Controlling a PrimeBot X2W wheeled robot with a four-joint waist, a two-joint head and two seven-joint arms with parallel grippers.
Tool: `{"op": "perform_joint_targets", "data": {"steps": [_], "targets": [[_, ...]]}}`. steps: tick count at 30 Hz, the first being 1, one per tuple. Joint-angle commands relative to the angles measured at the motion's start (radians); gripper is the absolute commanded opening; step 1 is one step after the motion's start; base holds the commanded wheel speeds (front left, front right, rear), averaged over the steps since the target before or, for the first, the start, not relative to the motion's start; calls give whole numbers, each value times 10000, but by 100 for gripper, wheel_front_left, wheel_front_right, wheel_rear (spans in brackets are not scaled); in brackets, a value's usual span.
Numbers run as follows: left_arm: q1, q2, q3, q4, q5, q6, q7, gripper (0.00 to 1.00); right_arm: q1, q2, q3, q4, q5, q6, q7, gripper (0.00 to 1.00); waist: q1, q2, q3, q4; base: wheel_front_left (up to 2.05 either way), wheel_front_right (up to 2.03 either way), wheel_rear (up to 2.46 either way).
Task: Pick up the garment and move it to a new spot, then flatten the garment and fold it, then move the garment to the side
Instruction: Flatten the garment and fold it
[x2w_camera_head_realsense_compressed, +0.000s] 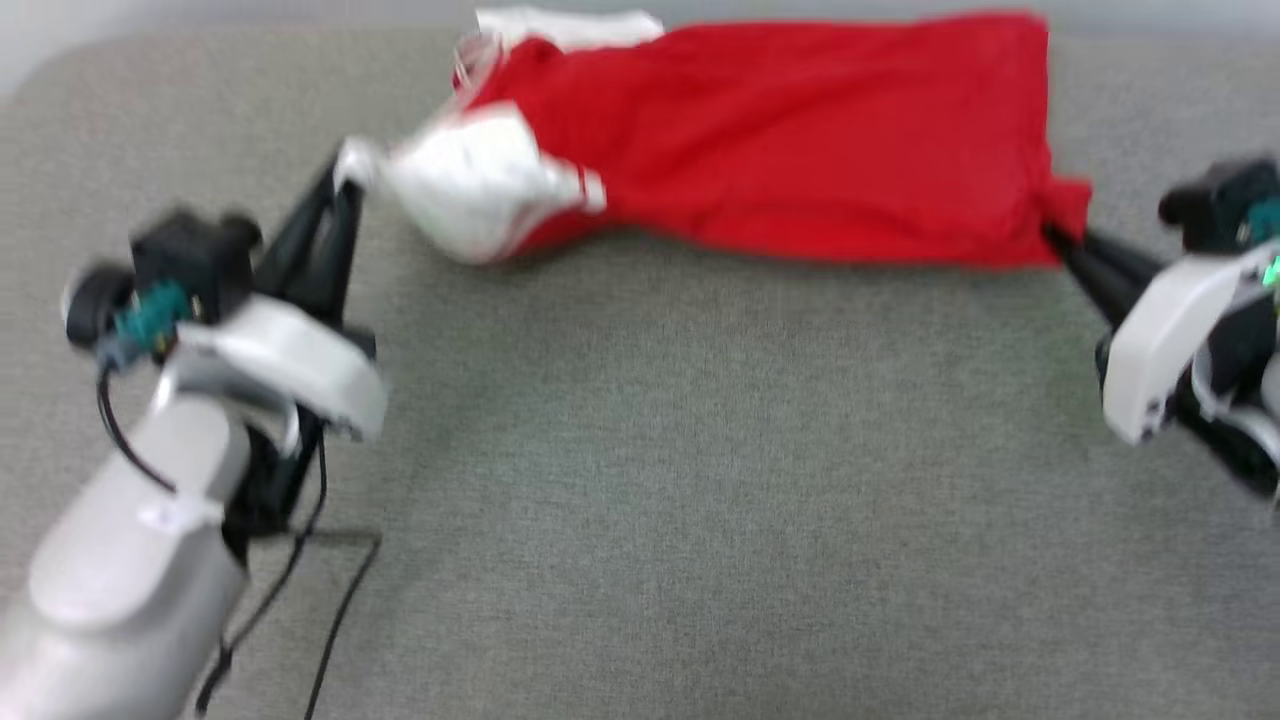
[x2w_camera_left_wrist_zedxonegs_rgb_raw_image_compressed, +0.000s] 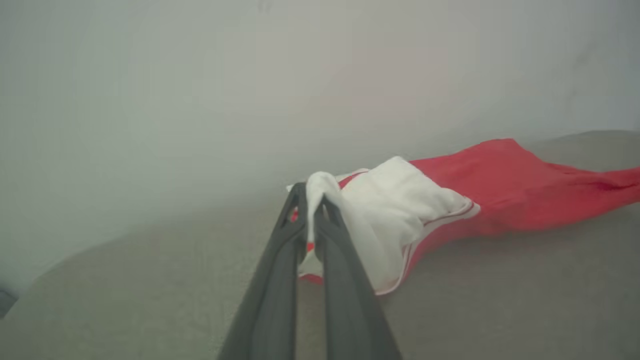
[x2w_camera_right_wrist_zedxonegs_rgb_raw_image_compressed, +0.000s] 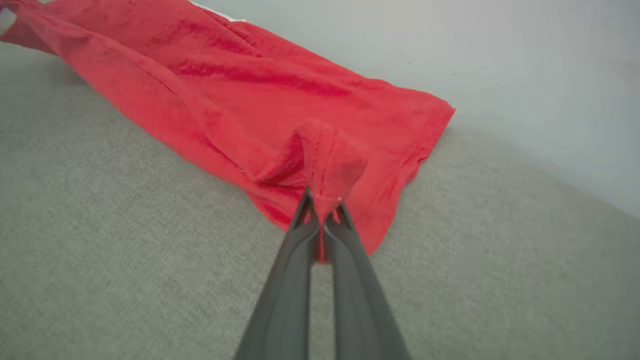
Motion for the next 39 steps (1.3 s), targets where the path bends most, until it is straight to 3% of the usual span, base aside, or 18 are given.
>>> {"op": "perform_joint_targets", "data": {"steps": [1, 6, 12, 16, 24, 29, 39], "targets": [[422, 102, -18, -186, -92, 122, 34, 0, 391, -77, 55, -82, 90, -13, -5, 0, 1, 0, -702, 26, 0, 0, 0], [2709, 429, -260, -1417, -500, 771, 373, 0, 2013, -528, 306, -634, 331, -15, -39, 0, 1, 0, -1578, 58, 0, 0, 0], [5027, 738, -579, -2299, -1030, 1453, 742, 0, 4075, -715, -90, -1106, 806, -15, -180, 0, 1, 0, -2492, 36, 0, 0, 0], [6565, 915, -519, -2779, -1671, 1905, 849, 0, 5211, -845, -155, -1511, 533, -15, -100, 0, 1, 0, -2901, -162, 0, 0, 0], [8756, 1178, -483, -3701, -2578, 2450, 882, 0, 7117, -994, -971, -2211, 460, -15, 81, 0, 1, 0, -3299, -236, 0, 0, 0], [8996, 1248, -529, -3872, -2632, 2404, 807, 0, 7913, -862, -1546, -2649, 351, -15, 281, 0, 1, 0, -3280, -209, 0, 0, 0], [6716, 1293, -540, -3250, -1678, 1725, 883, 0, 7915, -528, -2770, -3599, 244, -13, 811, 0, 1, 0, -2734, -235, 0, 0, 0]]}}
